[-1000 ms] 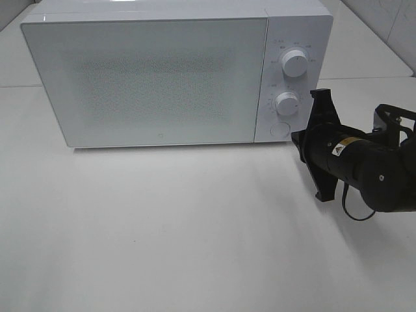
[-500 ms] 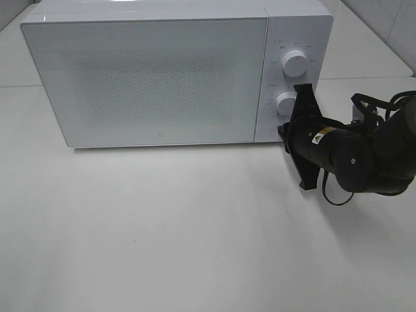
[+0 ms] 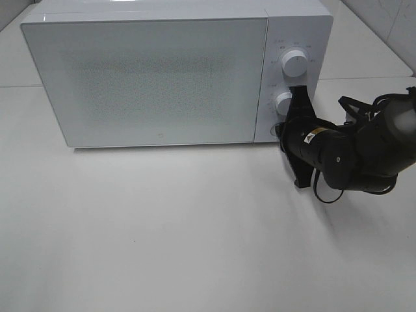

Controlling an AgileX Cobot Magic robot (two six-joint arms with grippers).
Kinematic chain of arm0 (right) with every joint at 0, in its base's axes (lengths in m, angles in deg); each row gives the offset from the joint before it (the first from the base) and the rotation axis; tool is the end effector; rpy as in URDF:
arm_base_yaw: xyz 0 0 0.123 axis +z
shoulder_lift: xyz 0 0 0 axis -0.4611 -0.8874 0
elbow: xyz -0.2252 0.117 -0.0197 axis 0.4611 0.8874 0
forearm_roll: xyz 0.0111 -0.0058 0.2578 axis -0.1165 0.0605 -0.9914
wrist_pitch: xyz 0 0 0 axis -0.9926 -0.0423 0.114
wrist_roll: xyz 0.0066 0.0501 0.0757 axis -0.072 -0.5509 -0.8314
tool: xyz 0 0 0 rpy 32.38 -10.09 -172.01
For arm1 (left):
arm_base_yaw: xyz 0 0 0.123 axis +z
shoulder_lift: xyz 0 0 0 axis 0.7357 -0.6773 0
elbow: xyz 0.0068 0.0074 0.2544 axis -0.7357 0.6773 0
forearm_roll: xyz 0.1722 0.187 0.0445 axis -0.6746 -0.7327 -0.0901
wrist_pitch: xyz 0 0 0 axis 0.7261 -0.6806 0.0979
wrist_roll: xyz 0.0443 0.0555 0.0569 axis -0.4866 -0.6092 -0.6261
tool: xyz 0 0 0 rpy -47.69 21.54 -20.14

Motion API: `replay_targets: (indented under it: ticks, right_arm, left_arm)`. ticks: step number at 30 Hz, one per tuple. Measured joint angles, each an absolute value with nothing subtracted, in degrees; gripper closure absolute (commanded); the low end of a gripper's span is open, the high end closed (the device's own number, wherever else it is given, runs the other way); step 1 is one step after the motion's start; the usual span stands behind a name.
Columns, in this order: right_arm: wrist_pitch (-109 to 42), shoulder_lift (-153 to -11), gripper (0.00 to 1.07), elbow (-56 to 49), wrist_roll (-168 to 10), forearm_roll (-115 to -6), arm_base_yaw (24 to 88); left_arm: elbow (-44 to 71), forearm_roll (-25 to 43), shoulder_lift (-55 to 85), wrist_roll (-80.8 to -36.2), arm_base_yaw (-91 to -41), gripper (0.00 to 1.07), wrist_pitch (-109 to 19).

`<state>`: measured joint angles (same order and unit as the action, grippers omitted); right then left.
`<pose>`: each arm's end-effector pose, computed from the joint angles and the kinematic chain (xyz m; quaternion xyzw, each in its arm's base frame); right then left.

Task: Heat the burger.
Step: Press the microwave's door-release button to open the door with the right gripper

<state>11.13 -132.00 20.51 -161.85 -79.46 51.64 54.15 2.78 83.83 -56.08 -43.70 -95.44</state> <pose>0.3228 0.1206 0.0549 0.5160 0.6542 0.4050 0.3765 0.0284 -0.0099 0.2845 -0.0127 0.8493 -0.0502 0.5253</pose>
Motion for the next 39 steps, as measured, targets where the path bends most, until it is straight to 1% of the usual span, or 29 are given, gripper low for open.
replay_targets:
  ticks: [6,26,39]
  right_arm:
    - [12.85,-132.35,1.07,20.46,-161.45,-80.03,51.92]
    - [10.85,-133.15,1.07,17.59,-153.94,-85.93,52.78]
    - [12.57,-135.79,1.07,16.22,-154.0,-87.65,53.01]
  left_arm:
    - [54.15,2.78,83.83,-56.08,-43.7,0.11,-95.44]
    - [54.15,2.78,83.83,-56.08,-43.7,0.11,-95.44]
    - [54.15,2.78,83.83,-56.08,-43.7,0.11,-95.44]
